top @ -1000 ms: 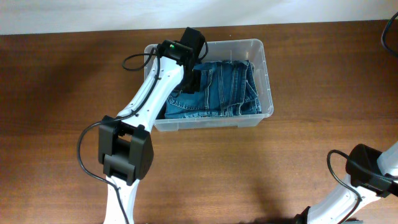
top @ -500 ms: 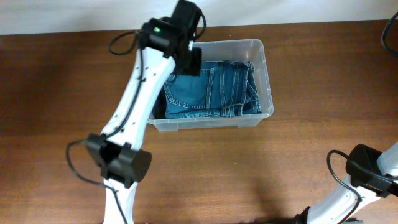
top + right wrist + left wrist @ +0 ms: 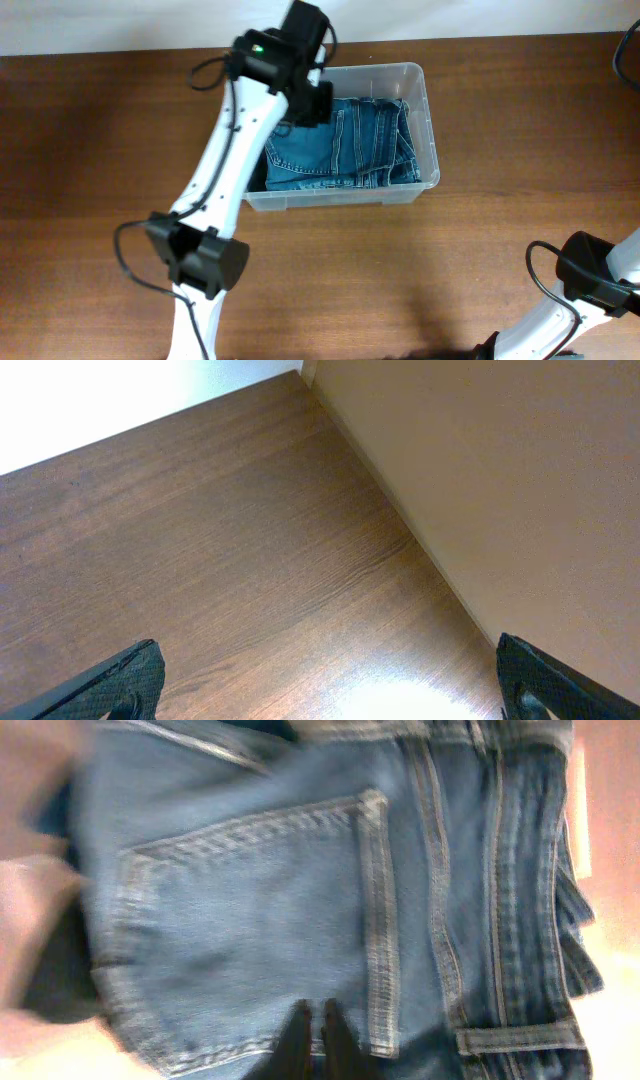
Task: Pack container
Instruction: 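Press the jeans down toward the bin's right end with the left gripper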
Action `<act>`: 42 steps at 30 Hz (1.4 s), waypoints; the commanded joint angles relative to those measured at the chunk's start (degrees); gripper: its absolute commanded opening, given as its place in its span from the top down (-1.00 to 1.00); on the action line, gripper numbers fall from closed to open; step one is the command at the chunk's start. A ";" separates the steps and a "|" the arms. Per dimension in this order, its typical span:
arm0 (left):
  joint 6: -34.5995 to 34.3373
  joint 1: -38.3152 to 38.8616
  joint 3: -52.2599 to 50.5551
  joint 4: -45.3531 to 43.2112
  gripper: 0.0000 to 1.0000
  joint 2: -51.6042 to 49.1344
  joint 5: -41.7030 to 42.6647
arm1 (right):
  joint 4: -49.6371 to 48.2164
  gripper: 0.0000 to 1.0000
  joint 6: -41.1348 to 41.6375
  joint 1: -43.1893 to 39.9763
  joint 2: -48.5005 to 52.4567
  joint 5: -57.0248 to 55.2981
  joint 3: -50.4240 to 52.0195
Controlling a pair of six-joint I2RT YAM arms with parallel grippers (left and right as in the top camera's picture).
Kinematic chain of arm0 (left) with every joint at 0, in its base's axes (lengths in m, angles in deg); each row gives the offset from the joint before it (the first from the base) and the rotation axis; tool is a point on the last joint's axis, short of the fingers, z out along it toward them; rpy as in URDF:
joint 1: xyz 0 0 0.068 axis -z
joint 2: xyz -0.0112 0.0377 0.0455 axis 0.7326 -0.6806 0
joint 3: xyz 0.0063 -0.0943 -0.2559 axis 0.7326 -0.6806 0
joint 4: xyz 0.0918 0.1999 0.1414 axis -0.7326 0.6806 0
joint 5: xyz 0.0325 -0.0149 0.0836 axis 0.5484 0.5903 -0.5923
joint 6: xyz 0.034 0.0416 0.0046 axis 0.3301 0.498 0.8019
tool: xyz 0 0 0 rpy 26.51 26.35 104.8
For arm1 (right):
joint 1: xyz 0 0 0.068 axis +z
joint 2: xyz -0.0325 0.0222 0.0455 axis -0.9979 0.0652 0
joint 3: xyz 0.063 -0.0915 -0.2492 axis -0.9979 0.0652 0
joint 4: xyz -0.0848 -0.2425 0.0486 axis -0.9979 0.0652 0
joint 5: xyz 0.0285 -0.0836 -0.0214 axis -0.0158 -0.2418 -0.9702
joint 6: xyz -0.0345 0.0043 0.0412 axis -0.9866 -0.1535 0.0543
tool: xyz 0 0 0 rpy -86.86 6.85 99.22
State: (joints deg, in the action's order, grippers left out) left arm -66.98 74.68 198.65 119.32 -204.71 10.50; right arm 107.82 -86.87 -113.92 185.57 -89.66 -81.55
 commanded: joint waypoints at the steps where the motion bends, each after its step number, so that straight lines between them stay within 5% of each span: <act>1: 1.46 3.69 0.09 1.14 0.99 -2.40 4.98 | 0.33 -0.96 0.13 -0.11 0.04 -0.48 0.09; 18: 6.84 8.07 0.11 10.75 0.97 -2.73 7.91 | 0.33 -0.97 0.13 -0.11 0.04 -0.48 0.09; 23: 9.86 8.07 0.11 10.75 0.36 -2.73 17.68 | 0.33 -0.97 0.13 -0.11 0.04 -0.48 0.09; 26: 10.05 8.07 0.11 10.75 -0.36 -2.73 19.30 | 0.33 -0.97 0.13 -0.11 0.04 -0.48 0.09; 35: 13.09 10.21 0.11 10.75 -0.54 -2.73 18.78 | 0.33 -0.97 0.13 -0.11 0.04 -0.48 0.09; 42: 14.49 15.37 0.04 10.75 -0.55 -2.73 2.54 | 0.33 -0.97 0.13 -0.11 0.04 -0.48 0.09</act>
State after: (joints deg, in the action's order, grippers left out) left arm -54.83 87.20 198.58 129.99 -207.59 22.96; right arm 107.82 -86.84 -113.92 185.57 -89.66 -81.55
